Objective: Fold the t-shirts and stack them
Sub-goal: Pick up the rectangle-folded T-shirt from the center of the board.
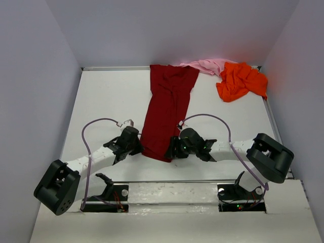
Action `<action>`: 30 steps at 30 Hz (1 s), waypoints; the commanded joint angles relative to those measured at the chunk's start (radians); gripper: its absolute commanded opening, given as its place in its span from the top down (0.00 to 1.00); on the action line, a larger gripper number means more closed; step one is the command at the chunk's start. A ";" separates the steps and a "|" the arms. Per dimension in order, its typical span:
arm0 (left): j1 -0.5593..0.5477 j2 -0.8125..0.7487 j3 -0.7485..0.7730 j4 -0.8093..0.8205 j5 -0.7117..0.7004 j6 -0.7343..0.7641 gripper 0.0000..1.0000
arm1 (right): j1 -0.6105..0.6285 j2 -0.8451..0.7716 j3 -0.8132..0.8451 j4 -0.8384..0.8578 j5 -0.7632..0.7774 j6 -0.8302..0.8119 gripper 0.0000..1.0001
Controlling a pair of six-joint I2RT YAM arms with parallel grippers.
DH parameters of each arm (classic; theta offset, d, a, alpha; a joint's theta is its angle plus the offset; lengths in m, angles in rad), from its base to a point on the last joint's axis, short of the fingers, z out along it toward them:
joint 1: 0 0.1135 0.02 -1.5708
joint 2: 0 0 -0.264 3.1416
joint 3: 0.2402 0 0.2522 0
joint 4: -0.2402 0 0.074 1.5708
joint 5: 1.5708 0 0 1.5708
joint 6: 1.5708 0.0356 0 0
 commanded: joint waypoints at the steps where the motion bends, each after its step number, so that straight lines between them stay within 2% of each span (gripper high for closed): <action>1: -0.007 0.009 0.024 0.036 -0.010 0.024 0.91 | 0.017 0.037 0.001 -0.073 0.032 -0.003 0.49; 2: -0.007 0.000 0.022 0.036 -0.008 0.026 1.00 | 0.017 0.039 0.003 -0.078 0.035 -0.006 0.54; 4: -0.005 -0.013 0.018 0.034 -0.007 0.027 1.00 | 0.017 0.040 0.005 -0.082 0.037 -0.009 0.69; 5: -0.005 -0.025 0.015 0.034 -0.005 0.027 1.00 | 0.017 0.045 0.005 -0.087 0.038 -0.012 0.92; 6: -0.005 -0.031 0.013 0.034 -0.005 0.029 1.00 | 0.017 0.044 0.006 -0.093 0.038 -0.013 0.99; 11: -0.007 -0.089 -0.004 0.025 0.024 0.000 1.00 | 0.017 0.008 -0.002 -0.148 0.038 -0.023 1.00; 15: -0.022 -0.143 -0.062 0.063 0.084 -0.058 1.00 | 0.017 -0.082 -0.041 -0.203 0.027 -0.015 1.00; 20: -0.090 -0.198 -0.127 0.085 0.064 -0.150 1.00 | 0.017 -0.271 -0.092 -0.350 0.069 0.007 1.00; 23: -0.163 -0.212 -0.140 0.094 0.052 -0.212 1.00 | 0.017 -0.356 -0.107 -0.435 0.083 0.013 1.00; 30: -0.422 -0.209 -0.104 0.108 -0.050 -0.379 1.00 | 0.017 -0.473 -0.123 -0.547 0.083 0.028 1.00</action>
